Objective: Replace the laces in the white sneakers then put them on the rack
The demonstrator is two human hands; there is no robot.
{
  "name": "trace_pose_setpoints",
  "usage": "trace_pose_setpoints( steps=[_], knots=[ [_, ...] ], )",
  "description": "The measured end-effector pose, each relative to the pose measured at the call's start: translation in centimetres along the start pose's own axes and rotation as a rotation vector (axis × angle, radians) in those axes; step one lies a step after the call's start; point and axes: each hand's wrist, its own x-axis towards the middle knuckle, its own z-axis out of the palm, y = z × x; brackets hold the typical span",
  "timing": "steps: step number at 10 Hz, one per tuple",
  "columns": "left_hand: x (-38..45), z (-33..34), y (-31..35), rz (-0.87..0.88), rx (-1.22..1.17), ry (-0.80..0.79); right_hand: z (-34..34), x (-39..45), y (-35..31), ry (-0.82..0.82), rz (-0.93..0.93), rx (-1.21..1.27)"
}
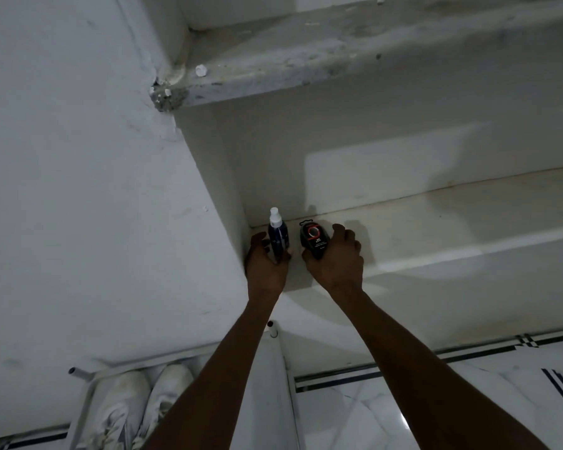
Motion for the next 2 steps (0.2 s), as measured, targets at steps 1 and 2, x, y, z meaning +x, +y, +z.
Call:
trace_pose_setpoints(
  steps=[1, 2],
  knots=[
    [-1.4, -0.6, 1.0, -0.028, 0.014, 0.008, -1.5, -0.9, -0.4, 0.005, -0.021, -0.01],
    [-3.5, -1.2, 2.4, 0.025, 0.012, 0.021, -2.8, -1.9, -1.3, 0.042, -0.105, -0.01]
  ],
)
